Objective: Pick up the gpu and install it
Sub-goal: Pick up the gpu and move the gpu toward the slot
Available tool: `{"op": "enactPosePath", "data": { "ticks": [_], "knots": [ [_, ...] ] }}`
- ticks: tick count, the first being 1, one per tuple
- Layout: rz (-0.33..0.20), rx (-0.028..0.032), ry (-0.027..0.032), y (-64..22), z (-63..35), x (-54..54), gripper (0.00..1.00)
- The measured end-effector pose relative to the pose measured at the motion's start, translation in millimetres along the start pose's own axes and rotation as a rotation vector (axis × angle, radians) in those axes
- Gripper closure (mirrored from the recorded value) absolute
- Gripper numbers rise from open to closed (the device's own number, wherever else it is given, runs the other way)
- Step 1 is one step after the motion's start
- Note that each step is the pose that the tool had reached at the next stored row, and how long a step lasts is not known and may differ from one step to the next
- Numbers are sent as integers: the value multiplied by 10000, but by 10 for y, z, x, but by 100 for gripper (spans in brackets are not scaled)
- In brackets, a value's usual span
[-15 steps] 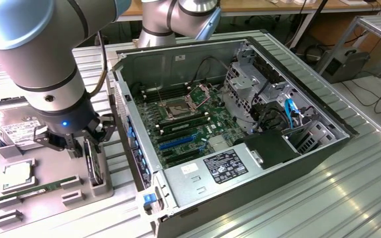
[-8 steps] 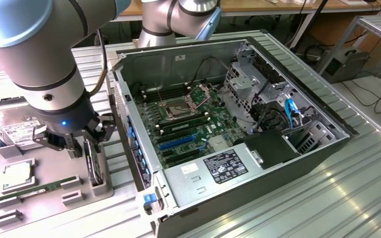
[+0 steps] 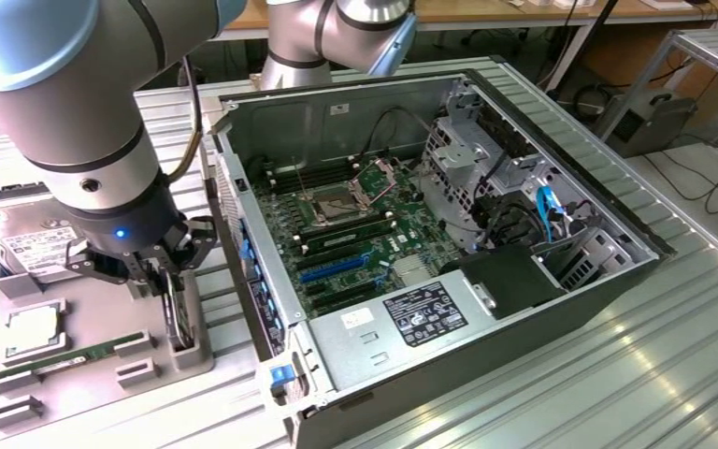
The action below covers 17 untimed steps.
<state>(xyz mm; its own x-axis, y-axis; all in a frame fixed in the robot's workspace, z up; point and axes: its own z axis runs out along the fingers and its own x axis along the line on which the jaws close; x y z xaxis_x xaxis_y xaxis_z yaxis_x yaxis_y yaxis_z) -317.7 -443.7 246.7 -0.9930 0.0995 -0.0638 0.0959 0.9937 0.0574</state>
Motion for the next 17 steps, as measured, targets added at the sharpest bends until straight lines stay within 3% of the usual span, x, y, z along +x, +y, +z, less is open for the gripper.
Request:
{"op": "enactPosePath", "data": {
  "ticks": [6, 10, 16, 17],
  "knots": [
    [-16, -4, -2, -1, 1, 0, 73],
    [-316, -24, 16, -2, 0, -1, 73],
    [-659, -42, 74, -3, -40, -20, 74],
    [-698, -46, 114, -6, -83, -36, 74]
  ]
}}
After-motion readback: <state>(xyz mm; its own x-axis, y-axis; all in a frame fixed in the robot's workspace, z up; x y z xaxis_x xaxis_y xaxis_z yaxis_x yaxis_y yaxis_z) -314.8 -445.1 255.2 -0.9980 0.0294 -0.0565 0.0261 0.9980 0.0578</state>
